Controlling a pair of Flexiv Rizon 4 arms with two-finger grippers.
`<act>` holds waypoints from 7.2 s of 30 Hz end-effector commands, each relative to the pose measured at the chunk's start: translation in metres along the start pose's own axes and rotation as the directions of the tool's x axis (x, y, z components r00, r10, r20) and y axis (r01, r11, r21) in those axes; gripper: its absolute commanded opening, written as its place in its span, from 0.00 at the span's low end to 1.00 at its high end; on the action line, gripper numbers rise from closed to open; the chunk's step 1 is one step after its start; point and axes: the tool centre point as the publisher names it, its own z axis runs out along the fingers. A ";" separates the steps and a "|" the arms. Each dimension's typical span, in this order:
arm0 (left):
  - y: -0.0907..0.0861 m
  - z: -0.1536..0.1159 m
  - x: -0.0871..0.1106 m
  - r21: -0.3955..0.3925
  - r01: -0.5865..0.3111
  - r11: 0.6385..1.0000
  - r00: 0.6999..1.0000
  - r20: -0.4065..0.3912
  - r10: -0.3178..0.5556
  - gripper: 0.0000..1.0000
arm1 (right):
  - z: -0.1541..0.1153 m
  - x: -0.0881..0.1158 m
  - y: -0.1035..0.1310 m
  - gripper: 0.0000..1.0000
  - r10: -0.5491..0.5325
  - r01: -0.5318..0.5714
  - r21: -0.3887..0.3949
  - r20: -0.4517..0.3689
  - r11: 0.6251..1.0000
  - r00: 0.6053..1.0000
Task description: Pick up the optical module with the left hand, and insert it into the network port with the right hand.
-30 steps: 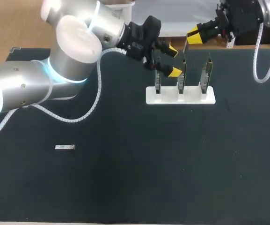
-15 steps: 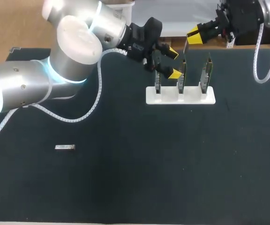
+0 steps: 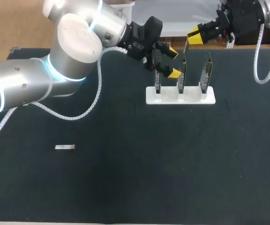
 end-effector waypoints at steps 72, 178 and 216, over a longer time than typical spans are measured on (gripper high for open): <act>0.005 0.000 -0.001 -0.022 0.021 1.000 1.000 -0.013 -0.021 1.00 | 0.012 0.013 0.012 0.00 -0.081 0.081 -0.001 -0.153 0.997 0.985; 0.005 0.000 -0.001 -0.022 0.021 1.000 1.000 -0.013 -0.021 1.00 | 0.018 0.031 0.006 1.00 -0.038 0.044 0.029 -0.165 0.999 0.985; 0.005 0.000 -0.001 -0.022 0.021 1.000 1.000 -0.013 -0.021 1.00 | 0.004 0.014 0.010 0.00 -0.076 0.080 0.040 -0.090 0.996 0.993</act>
